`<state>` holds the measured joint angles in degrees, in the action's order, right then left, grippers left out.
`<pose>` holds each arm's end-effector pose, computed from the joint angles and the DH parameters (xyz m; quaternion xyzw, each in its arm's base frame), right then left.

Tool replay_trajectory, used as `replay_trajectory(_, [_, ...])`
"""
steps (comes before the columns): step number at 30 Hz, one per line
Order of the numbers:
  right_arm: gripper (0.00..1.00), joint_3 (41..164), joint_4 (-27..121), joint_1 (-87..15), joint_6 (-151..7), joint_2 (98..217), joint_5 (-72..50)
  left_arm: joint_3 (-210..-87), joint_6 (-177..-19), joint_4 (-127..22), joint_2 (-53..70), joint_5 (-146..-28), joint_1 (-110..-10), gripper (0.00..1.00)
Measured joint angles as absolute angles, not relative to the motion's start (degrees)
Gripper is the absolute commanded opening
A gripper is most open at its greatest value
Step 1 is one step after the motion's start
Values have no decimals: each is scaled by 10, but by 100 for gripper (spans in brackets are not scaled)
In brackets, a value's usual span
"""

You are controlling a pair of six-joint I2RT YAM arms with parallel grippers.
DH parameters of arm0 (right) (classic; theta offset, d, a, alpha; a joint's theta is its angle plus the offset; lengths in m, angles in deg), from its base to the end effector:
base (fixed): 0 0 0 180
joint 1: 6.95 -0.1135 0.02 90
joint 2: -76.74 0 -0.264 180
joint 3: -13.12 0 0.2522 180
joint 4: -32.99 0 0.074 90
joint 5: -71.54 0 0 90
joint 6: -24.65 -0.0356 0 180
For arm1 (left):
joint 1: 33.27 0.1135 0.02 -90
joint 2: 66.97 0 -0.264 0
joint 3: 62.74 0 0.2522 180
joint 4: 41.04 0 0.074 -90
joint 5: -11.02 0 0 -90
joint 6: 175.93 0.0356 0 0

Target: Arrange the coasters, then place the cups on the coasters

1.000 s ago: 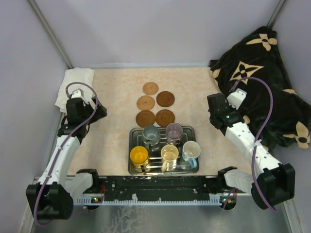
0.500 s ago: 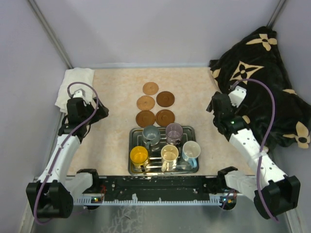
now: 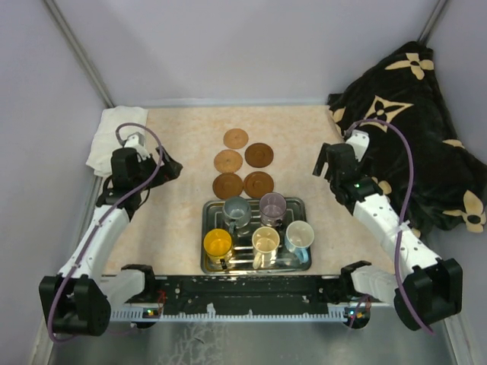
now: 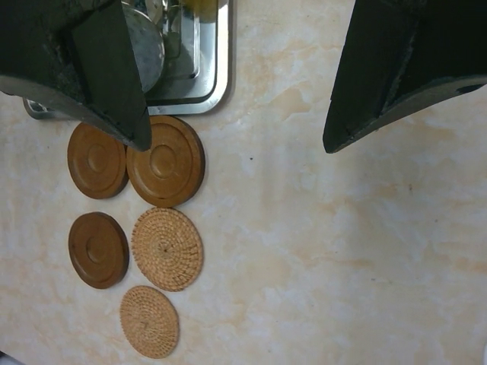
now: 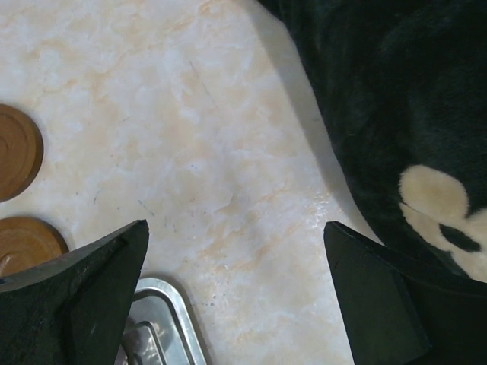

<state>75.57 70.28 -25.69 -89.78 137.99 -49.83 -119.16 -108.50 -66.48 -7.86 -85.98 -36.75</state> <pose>0.2233 0.0562 0.2887 0.1650 0.8510 -0.0635 0.4945 0.2321 -0.0185 0.2767 -0.1110 0.8495 -0.1667 0.4881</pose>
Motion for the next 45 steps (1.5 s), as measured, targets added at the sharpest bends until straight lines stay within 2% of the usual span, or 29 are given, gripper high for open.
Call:
replay_trajectory(7, [98,784,688,-257,-894,1427,-455,-1222,-1082,-642,-22,-844,-444,100])
replay_trajectory(15, [82,840,673,-260,-873,1494,-423,-1249,-1082,-612,85,-843,-478,100])
replay_trajectory(20, [68,849,668,-263,-863,1516,-408,-1289,-1082,-607,151,-838,-482,100])
replay_trajectory(29, [55,966,665,-281,-838,1634,-367,-1395,-1073,-599,267,-833,-493,100])
replay_trajectory(38, [51,1141,680,-312,-812,1837,-312,-1454,-1066,-599,364,-841,-506,100])
replay_trajectory(45, [50,1224,712,-322,-807,1932,-274,-1531,-1058,-599,435,-840,-507,99])
